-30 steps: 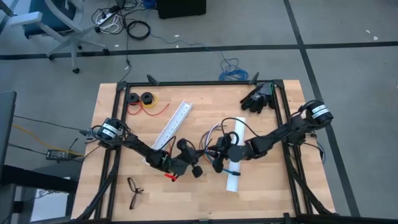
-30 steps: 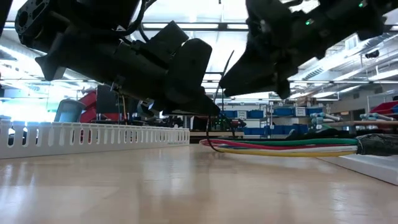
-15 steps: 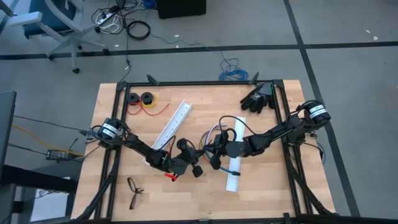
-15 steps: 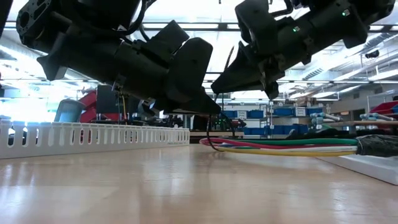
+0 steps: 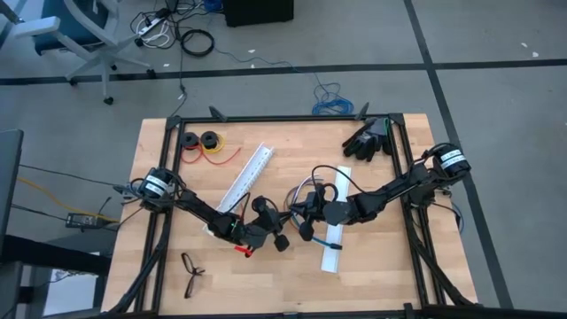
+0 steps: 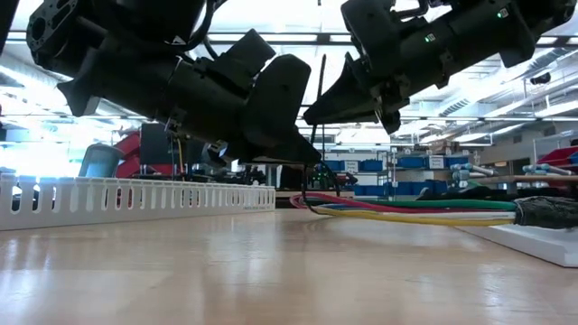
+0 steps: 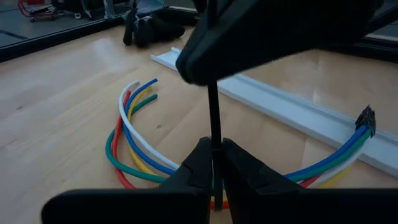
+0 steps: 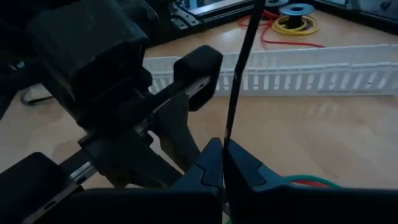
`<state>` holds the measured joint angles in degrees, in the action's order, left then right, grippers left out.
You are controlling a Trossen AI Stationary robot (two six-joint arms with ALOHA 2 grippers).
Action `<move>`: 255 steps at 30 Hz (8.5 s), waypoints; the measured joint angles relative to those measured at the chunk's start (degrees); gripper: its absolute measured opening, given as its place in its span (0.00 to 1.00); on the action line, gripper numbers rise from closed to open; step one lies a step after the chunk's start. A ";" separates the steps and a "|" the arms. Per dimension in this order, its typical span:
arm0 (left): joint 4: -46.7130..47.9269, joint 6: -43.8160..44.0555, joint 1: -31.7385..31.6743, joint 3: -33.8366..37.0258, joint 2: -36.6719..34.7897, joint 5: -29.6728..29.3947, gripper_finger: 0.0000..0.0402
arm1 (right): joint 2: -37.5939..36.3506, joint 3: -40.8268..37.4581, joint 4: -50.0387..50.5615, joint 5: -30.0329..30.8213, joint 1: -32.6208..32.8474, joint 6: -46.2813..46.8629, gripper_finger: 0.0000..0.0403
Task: Ziptie cables
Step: Wrap the cable wires together using the black zip tie, then put the zip-tied cables into the white cable duct
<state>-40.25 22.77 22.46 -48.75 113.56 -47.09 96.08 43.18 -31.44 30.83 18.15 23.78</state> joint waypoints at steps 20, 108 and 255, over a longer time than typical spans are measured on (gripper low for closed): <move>5.24 3.43 0.02 0.00 0.00 0.12 0.09 | -11.24 -0.02 2.17 19.58 6.11 -13.42 0.00; 45.00 -21.70 -2.52 -26.07 2.24 26.66 0.42 | -15.46 0.00 43.23 -26.21 -16.67 -37.19 0.29; 62.87 -59.08 -11.01 4.16 -39.47 26.83 0.04 | 11.52 38.02 48.60 -25.64 -28.43 -44.92 0.00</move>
<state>22.62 -36.31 11.45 -44.59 74.09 -20.26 107.60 81.20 17.16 5.19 -10.27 -21.14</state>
